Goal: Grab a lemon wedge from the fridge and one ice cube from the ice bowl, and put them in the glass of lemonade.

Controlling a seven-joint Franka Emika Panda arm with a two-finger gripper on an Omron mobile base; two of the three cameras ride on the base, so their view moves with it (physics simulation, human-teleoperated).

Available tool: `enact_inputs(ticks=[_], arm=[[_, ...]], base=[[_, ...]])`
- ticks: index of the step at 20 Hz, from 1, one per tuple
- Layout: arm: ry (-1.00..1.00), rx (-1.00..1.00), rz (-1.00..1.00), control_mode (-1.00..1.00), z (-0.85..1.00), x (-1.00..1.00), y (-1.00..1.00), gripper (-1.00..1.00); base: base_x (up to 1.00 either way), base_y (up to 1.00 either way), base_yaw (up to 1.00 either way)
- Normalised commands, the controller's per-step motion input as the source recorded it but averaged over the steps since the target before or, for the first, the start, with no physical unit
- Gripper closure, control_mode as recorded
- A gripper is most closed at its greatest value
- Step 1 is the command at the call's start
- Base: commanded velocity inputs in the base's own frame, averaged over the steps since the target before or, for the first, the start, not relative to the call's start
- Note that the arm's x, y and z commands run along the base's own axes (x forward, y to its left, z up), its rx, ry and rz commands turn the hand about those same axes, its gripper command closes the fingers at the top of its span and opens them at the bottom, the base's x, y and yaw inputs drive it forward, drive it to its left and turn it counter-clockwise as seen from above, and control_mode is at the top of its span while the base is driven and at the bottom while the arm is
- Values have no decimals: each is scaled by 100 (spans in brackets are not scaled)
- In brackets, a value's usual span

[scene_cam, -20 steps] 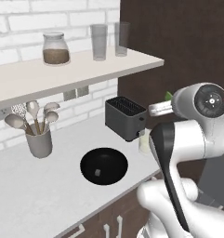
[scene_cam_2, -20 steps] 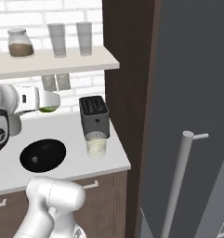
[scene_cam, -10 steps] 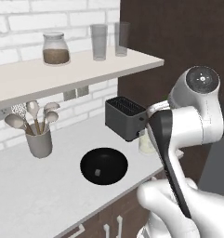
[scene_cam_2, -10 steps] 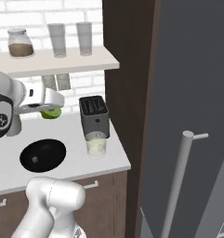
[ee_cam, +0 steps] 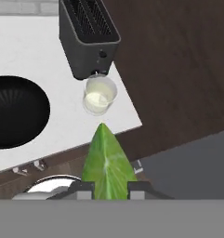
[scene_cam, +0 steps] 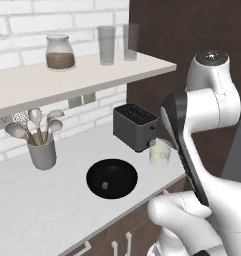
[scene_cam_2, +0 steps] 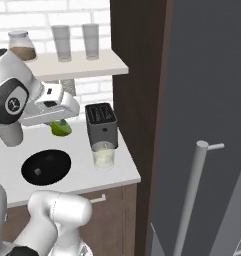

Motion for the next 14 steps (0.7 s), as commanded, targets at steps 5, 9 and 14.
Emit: enact_inputs(ticks=[5, 9, 14], arm=[[31, 0, 9, -100, -18, 2, -23, 100], [23, -2, 17, -100, -54, 26, -4, 100], [14, -4, 17, -100, -72, 40, -2, 100]], base=[[0, 0, 0], [0, 0, 0], [0, 0, 0]])
